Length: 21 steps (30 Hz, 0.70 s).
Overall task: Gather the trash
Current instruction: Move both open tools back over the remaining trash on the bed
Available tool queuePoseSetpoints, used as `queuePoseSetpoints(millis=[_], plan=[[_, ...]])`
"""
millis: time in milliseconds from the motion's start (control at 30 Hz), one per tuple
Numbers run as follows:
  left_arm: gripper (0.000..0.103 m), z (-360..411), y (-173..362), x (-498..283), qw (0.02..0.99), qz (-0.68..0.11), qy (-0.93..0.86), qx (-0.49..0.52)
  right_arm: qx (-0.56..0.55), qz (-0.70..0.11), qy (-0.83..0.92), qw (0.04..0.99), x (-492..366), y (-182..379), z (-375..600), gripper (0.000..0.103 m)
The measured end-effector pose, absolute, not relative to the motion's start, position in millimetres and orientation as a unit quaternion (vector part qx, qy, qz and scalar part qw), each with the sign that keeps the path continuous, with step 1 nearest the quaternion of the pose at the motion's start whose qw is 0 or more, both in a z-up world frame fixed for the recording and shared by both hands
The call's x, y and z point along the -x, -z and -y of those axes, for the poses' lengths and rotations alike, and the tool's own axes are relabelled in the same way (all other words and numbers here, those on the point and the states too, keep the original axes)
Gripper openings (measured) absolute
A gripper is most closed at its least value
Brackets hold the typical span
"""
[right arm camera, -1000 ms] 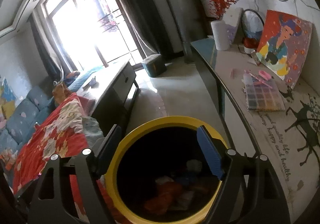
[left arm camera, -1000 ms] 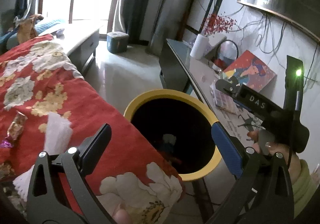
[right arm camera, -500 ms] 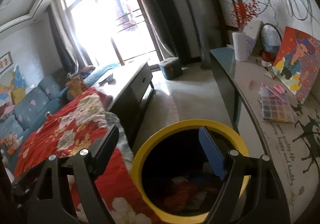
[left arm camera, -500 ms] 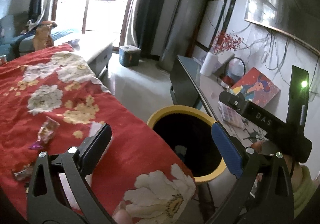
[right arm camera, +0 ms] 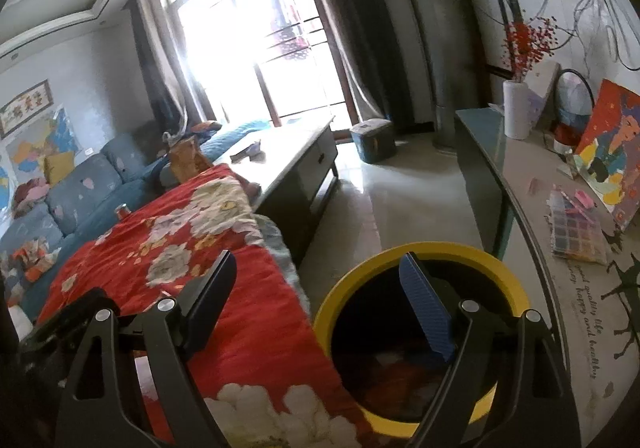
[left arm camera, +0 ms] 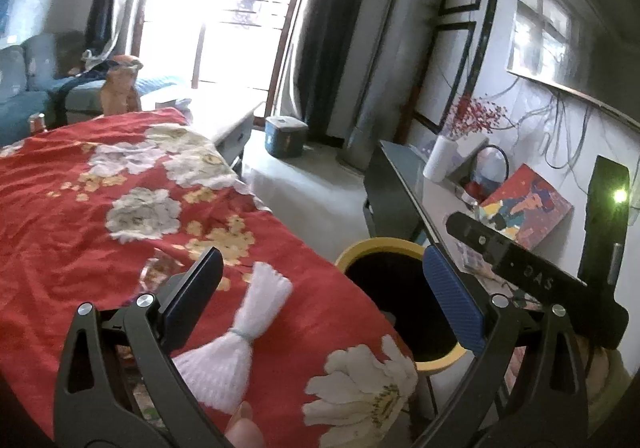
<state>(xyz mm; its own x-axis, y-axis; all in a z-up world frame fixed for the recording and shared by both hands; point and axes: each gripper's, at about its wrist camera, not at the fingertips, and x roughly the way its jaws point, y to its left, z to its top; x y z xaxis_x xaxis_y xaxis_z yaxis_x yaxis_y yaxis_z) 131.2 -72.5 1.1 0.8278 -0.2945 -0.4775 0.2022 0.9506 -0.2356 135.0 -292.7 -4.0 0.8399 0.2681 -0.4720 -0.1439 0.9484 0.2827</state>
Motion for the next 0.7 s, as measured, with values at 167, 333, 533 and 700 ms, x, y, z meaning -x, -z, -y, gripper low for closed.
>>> queuePoseSetpoints(millis=[167,333,533,700], plan=[[0.092,55.2,-6.0,-123.6,0.956,-0.255,0.113,0.088,-0.116,-0.264,-0.131,0.949,-130.5,2.7,277.6,0.081],[0.092,39.8,-8.7,-116.3,0.96,-0.25,0.096,0.085,-0.105,-0.267,-0.149,0.946,-127.8,1.0,261.2,0.081],[0.092,17.4,-6.2,-107.8,0.961,-0.252,0.07,0.087,-0.092,-0.271,-0.172,0.943,-122.7,1.1,240.1,0.081],[0.092,0.9,-3.7,-101.9,0.962,-0.253,0.051,0.087,-0.079,-0.274,-0.19,0.939,-118.3,2.4,224.3,0.081]])
